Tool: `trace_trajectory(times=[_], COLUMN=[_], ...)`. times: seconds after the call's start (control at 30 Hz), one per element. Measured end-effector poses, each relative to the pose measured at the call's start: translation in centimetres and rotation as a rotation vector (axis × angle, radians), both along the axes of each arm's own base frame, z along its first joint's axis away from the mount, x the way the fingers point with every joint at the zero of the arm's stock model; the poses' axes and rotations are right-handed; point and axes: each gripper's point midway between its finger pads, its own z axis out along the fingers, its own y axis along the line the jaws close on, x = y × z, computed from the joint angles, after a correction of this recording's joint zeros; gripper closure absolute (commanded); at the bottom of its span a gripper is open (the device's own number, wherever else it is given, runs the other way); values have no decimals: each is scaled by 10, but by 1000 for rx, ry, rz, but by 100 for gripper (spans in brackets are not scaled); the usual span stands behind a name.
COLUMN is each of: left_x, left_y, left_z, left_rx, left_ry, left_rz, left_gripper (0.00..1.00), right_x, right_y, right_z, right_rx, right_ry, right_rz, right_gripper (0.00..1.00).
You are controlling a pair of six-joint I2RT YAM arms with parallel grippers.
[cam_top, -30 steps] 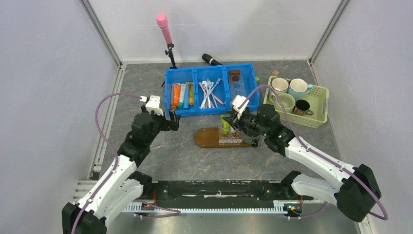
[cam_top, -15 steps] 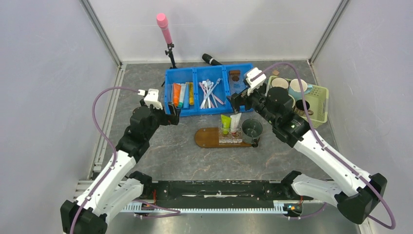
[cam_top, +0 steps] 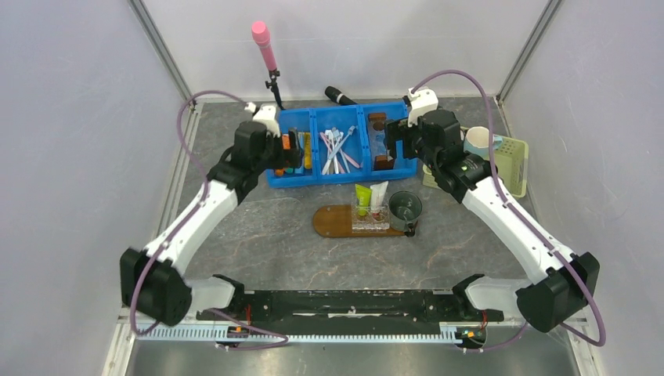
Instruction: Prepare toiletry sets of a toothbrush and toothpaste on the tray
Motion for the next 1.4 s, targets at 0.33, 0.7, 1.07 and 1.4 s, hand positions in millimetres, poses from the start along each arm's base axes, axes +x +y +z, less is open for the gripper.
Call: trace_trajectory(times=[0.33, 0.7, 1.07, 1.4], left_x=[69, 97, 117, 131], left_y=[-81, -162, -150, -145], left_z=[-13, -65, -145, -157], left_rx=[40, 276, 463, 545], left_ry=[194, 288, 399, 379], left_rz=[-142, -293, -276, -274], left_gripper=[21, 35, 44, 68], right_x=[-4, -26, -40, -45], right_y=[-11, -41, -59, -62], right_z=[-14, -11, -9, -16], right_rx=[-24, -60, -117, -149], right_ry=[58, 47, 47, 70], right_rz=[-45, -115, -145, -136], right_gripper=[2, 2, 2, 2])
